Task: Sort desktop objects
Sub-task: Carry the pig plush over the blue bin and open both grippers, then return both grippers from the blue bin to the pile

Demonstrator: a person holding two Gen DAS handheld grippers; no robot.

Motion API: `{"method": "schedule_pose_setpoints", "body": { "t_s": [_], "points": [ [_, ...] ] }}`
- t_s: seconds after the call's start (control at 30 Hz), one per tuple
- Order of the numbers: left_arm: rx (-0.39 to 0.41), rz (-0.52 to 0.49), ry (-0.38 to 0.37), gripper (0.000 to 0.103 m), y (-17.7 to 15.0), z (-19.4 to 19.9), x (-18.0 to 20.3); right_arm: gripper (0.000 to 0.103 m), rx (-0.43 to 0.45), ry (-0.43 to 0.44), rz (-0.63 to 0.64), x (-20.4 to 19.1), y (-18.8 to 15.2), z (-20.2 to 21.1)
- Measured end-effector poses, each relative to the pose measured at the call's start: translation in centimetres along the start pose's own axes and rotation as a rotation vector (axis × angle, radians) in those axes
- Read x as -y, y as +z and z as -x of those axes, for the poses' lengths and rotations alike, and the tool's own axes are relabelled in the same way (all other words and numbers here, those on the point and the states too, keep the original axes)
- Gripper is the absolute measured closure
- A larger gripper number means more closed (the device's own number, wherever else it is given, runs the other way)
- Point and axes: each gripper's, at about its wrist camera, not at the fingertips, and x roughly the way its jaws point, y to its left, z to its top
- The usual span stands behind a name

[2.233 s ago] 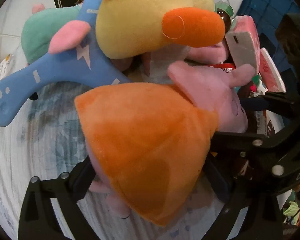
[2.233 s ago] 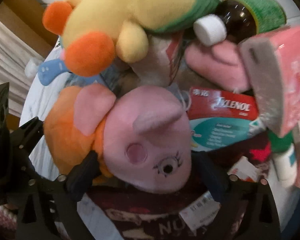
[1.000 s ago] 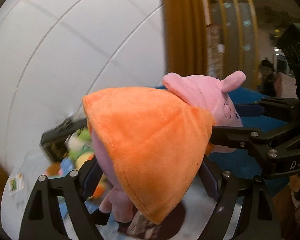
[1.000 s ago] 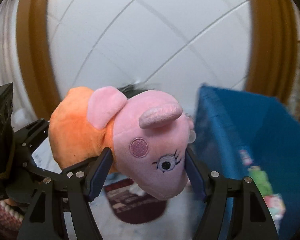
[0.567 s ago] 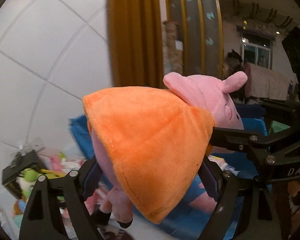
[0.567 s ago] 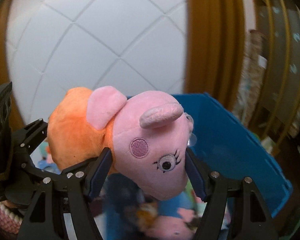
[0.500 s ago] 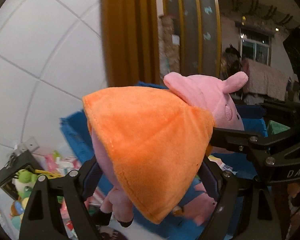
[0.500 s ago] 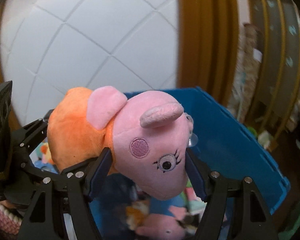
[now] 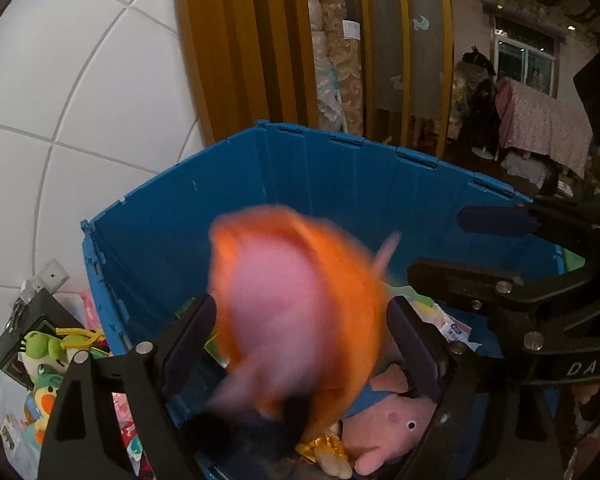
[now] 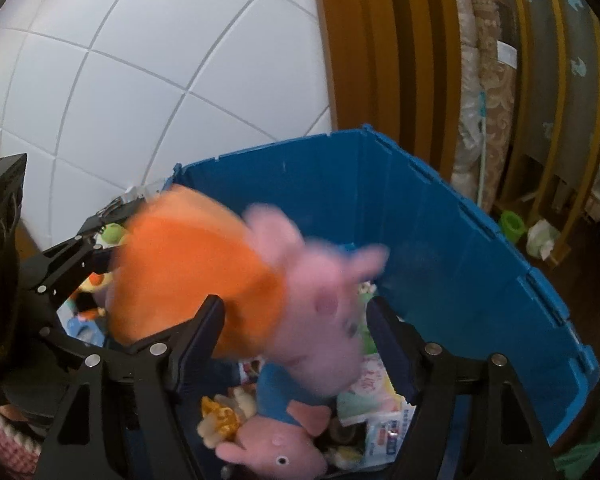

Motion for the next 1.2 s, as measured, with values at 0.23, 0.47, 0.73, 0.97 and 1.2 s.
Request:
{"method": "schedule_pose_setpoints", "body": {
  "t_s": [0.23,0.47,0.73,0.97,1.2],
  "points": [
    [0.007,0.007,0.06,0.015,-0.3,0.9,1.2,0.023,0.007,-0.012,0.009,1.0,-0.5,-0.1],
    [0.027,0.055,0.117,0.015,-1.3,2.1,0.2,0.0,0.023,-0.019,0.02,1.4,-0.7,0.1],
    [0.08,0.134,0.179,0.015,-3.2,4.9,-1.2,0.0,0.042,-0.023,0.017,0.4,-1.1,1.2],
    [0.12,0.202,0.225,0.015,-5.4,7.6,-3.3,0.0,0.068,-0.01,0.04,-2.0,-1.7,2.6],
    [0.15,0.269,0.273,0.015,-8.7,10.6,-6.6,0.0,0.098,0.032,0.071,-6.6,-2.4,4.0]
  ]
}}
